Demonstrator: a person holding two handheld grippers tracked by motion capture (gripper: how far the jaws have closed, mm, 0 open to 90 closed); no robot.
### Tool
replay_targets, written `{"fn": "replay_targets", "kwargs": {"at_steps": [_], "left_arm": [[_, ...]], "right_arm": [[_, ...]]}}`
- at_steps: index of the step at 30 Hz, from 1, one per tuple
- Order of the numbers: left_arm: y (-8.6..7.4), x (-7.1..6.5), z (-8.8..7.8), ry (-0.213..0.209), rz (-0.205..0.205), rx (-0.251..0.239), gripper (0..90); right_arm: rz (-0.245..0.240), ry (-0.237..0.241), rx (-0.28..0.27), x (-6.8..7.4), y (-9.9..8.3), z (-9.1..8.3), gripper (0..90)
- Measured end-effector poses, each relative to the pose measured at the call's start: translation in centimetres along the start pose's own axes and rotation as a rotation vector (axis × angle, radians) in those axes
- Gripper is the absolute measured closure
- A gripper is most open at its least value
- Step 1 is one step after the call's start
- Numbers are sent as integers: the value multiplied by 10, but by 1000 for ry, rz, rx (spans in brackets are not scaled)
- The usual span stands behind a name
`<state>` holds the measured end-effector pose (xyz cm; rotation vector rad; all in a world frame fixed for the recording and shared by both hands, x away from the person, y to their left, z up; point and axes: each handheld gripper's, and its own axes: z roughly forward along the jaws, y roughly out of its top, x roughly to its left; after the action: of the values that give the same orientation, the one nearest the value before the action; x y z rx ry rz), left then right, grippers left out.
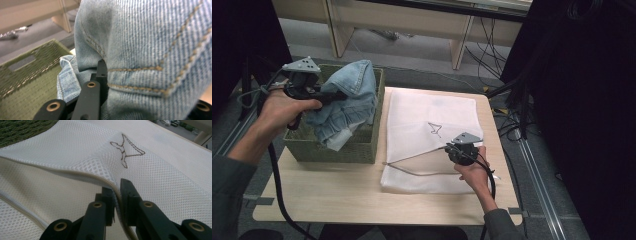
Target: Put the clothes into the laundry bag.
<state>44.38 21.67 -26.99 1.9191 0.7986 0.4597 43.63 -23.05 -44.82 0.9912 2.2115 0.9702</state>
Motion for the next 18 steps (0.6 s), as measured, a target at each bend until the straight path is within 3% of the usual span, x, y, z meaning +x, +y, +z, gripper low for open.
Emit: {"fn": "replay_targets", "kwargs": {"at_steps": [2,6,9,14,18], "left_arm": [[7,-15,-9,-26,35,-11,759],[18,-37,-22,-67,66,-32,759],[25,-52,-29,-122,83,-45,758],[22,-74,-27,-231,67,-69,757],[15,-99,-18,-321,85,-65,755]], "right_arm": [[15,1,3,1,1,0,821],[2,-5,-8,0,0,0,821],[0,-2,-1,0,1,0,820],[13,1,2,1,1,-1,820],[3,-3,-2,-1,1,-1,821]]}}
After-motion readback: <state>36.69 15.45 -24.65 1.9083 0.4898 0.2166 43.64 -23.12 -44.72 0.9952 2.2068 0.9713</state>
